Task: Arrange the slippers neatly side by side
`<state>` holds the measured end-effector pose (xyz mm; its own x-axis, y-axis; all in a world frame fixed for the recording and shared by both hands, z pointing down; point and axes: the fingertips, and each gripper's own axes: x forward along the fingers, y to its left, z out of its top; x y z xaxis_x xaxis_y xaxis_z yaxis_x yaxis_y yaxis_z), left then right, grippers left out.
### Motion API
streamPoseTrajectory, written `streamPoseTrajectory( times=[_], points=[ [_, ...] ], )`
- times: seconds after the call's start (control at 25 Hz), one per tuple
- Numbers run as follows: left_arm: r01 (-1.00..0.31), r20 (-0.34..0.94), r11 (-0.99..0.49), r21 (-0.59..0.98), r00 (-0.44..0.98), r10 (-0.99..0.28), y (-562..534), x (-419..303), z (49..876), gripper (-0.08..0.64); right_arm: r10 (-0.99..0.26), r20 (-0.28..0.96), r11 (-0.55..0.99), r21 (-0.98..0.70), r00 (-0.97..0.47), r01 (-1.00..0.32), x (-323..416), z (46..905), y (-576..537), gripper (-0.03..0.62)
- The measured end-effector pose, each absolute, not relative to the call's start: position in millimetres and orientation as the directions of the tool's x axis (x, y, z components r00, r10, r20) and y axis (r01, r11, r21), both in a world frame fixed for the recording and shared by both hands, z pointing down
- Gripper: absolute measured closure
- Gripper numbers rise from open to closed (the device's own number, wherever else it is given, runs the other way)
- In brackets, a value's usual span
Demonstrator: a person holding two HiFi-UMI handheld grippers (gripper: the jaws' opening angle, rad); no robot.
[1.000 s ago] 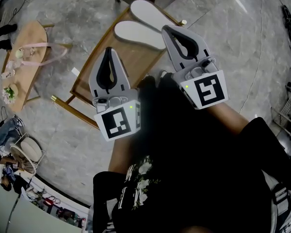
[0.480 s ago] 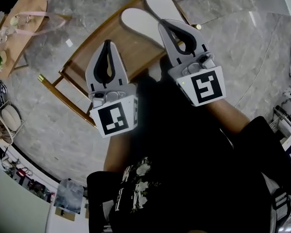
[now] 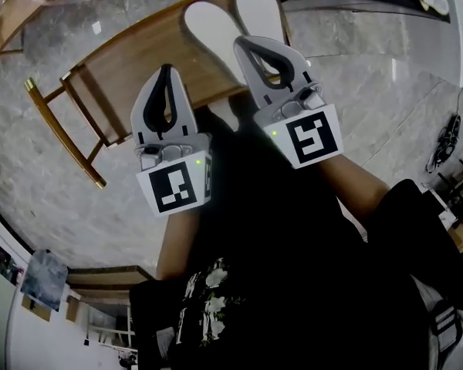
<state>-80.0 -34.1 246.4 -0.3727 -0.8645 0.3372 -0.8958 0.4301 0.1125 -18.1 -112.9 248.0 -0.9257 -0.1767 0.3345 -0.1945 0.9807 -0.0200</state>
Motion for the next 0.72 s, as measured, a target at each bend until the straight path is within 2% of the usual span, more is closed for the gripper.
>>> streamPoseTrajectory(
  times=[0.4, 0.52, 0.72],
  points=[
    [-0.839, 0.432, 0.526, 0.137, -0.428, -0.794, -32, -64, 297, 0.555, -0.057, 0.389, 0.995, -0.057, -0.919, -0.086, -22, 293, -120, 0.594],
    [-0.816, 0.462, 0.543, 0.199, -0.41, -0.786, -34, -56, 319, 0.494, -0.036, 0.416, 0.997, -0.049, -0.909, -0.062, -21, 310, -123, 0.594],
    [-0.8, 0.544, 0.545, 0.251, -0.349, -0.763, -44, -42, 360, 0.454, -0.034, 0.449, 0.995, -0.071, -0.893, -0.074, -12, 330, -130, 0.594]
  ],
)
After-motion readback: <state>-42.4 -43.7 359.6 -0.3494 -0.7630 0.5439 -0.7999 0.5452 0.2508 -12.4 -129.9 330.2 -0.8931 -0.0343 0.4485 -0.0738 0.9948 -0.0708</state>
